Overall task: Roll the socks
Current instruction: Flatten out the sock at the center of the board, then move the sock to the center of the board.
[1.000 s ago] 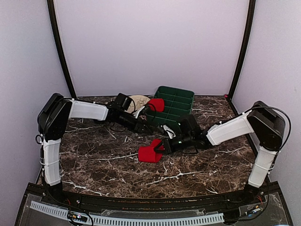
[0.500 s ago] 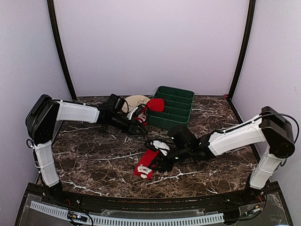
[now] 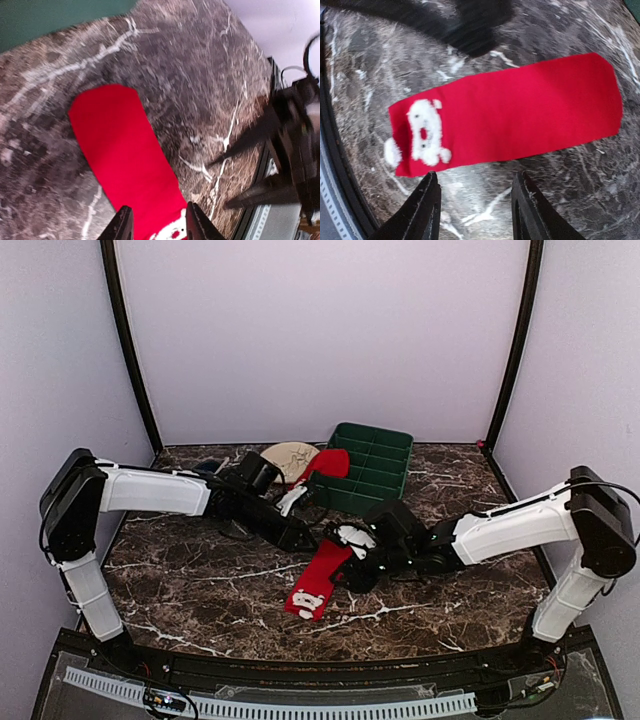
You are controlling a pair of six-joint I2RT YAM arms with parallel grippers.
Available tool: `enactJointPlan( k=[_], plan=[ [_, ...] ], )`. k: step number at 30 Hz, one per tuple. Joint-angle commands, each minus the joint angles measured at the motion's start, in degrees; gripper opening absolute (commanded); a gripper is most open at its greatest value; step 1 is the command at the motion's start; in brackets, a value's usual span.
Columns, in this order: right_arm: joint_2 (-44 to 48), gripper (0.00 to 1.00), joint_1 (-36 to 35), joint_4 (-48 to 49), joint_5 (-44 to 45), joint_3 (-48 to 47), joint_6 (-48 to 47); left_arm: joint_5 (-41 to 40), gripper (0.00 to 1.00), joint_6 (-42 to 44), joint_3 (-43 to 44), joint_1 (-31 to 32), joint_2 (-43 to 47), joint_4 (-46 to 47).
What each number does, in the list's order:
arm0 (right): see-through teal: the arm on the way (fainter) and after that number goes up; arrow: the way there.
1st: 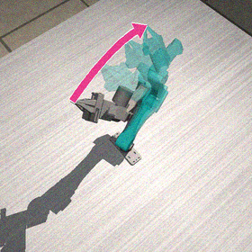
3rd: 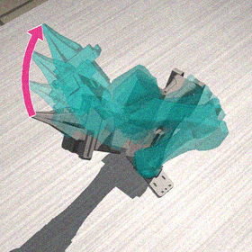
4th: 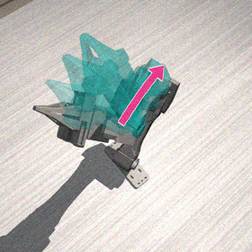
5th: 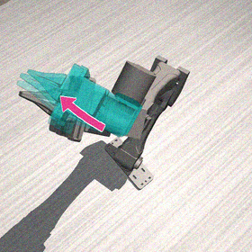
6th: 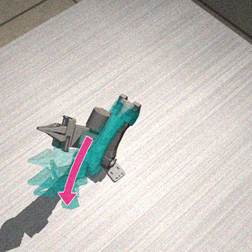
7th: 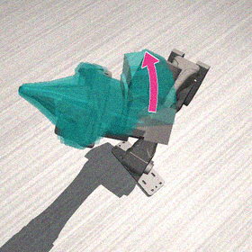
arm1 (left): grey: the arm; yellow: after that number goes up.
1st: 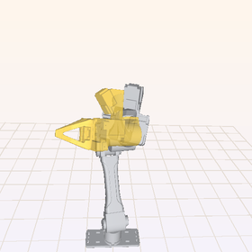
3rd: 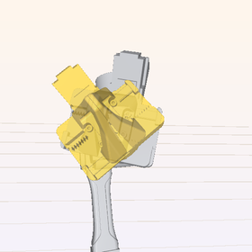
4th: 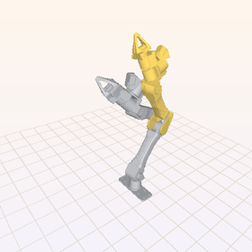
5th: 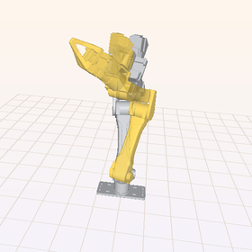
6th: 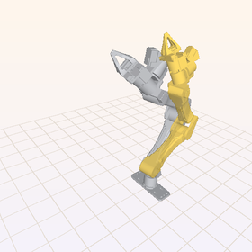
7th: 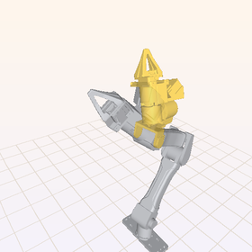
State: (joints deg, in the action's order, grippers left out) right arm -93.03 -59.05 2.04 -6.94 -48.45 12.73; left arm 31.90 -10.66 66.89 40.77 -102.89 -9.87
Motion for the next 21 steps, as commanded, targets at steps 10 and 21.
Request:
enactJointPlan(
  k=[10, 21],
  plan=[
    [-15.53, 0.33, 11.62, -3.14, 1.86, -16.22, 4.8, -4.19, 0.32, 4.24, -6.15, 5.67, 4.89, -5.31],
    [-20.68, 0.13, 13.88, -4.81, -2.51, -20.5, 8.32, -3.66, 0.22, 0.43, -10.8, 8.17, 6.68, -2.62]
  ],
)
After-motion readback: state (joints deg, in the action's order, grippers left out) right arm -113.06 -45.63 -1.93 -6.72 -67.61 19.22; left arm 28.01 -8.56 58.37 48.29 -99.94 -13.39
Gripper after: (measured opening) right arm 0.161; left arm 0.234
